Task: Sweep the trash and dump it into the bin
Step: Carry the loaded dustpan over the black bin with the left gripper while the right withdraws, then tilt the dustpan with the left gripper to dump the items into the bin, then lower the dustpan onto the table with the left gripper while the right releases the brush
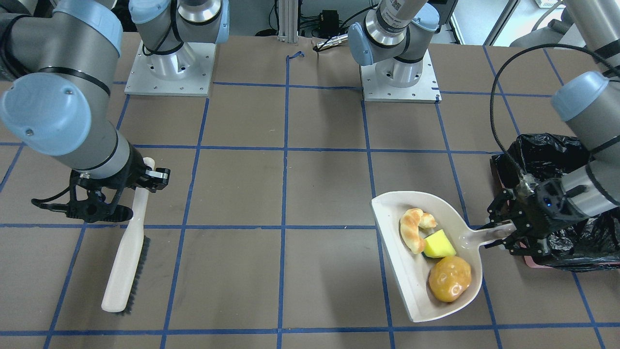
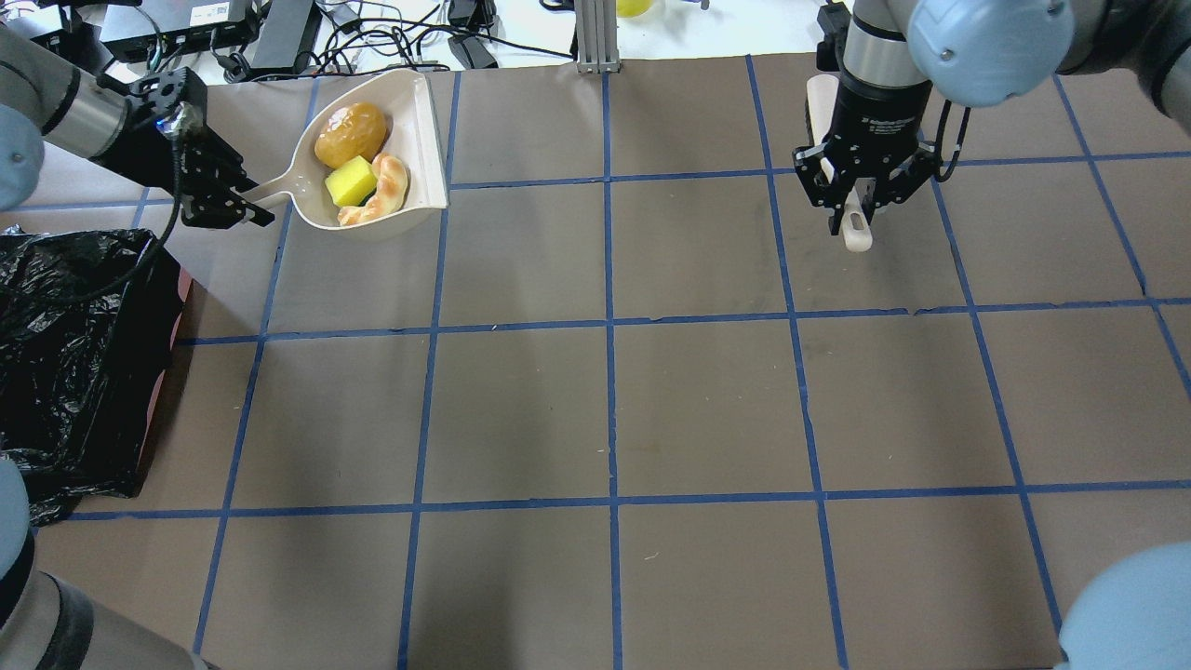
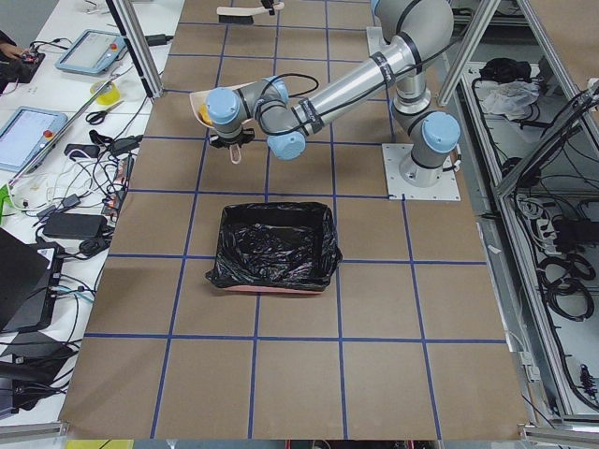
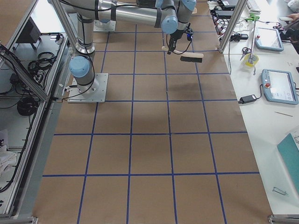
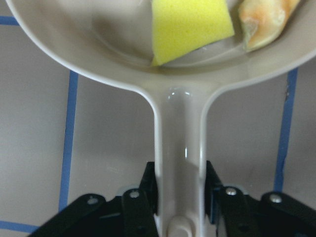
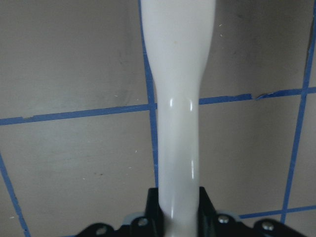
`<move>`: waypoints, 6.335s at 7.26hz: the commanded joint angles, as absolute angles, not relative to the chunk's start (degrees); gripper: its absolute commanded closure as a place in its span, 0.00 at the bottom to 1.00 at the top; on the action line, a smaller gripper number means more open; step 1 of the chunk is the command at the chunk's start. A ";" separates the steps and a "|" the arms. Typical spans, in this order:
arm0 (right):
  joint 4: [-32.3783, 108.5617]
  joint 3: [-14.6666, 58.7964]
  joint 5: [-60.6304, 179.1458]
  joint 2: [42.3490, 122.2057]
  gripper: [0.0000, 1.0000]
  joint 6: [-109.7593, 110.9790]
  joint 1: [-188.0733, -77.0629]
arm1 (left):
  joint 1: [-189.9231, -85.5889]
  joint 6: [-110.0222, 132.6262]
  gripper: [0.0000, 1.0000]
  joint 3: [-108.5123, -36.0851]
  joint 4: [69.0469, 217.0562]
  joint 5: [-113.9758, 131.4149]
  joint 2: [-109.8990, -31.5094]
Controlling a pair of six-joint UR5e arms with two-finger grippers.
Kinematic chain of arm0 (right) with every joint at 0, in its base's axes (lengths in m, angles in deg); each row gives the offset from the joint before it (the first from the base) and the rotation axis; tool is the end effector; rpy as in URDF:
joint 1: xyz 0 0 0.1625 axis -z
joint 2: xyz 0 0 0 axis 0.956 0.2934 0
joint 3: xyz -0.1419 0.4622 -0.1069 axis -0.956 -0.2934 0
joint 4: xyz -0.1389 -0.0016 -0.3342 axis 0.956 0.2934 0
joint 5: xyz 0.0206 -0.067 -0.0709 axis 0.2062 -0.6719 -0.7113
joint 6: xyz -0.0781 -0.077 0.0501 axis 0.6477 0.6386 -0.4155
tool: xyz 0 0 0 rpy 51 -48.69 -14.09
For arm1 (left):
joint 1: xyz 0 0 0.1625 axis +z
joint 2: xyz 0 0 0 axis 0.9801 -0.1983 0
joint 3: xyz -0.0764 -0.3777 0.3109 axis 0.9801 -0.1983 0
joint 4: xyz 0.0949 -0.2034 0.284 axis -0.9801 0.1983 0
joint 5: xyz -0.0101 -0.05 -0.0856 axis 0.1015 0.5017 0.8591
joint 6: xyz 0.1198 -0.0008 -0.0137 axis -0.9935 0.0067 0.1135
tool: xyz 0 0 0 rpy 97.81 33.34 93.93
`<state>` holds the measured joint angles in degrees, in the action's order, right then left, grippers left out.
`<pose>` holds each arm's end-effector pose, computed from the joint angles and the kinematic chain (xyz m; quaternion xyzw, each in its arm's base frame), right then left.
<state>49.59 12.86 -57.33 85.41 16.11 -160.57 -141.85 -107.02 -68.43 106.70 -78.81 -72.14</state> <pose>0.1030 -0.5518 0.4340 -0.0259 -0.9932 -0.1093 0.0296 0.0981 -0.6008 0.3969 -0.5952 -0.7733 0.1593 0.1495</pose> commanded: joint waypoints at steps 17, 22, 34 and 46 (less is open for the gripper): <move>68.75 25.93 -59.39 79.53 1.00 36.01 -142.72 | -130.23 -156.43 1.00 -55.22 72.27 -143.48 -75.11; 68.57 26.01 -59.57 79.35 0.63 35.74 -142.72 | -138.48 -157.68 1.00 -56.39 71.68 -136.27 -74.05; 59.18 19.87 -58.42 95.41 0.00 35.04 -144.65 | -150.18 -116.60 1.00 -67.62 73.78 -96.84 -81.16; 55.65 19.86 -52.36 100.45 0.00 21.33 -162.15 | -158.36 -108.28 1.00 -69.74 81.97 -106.15 -83.28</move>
<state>55.69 19.82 -52.32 100.35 21.50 -161.83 -158.24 -108.29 -69.32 81.56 -106.11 -83.54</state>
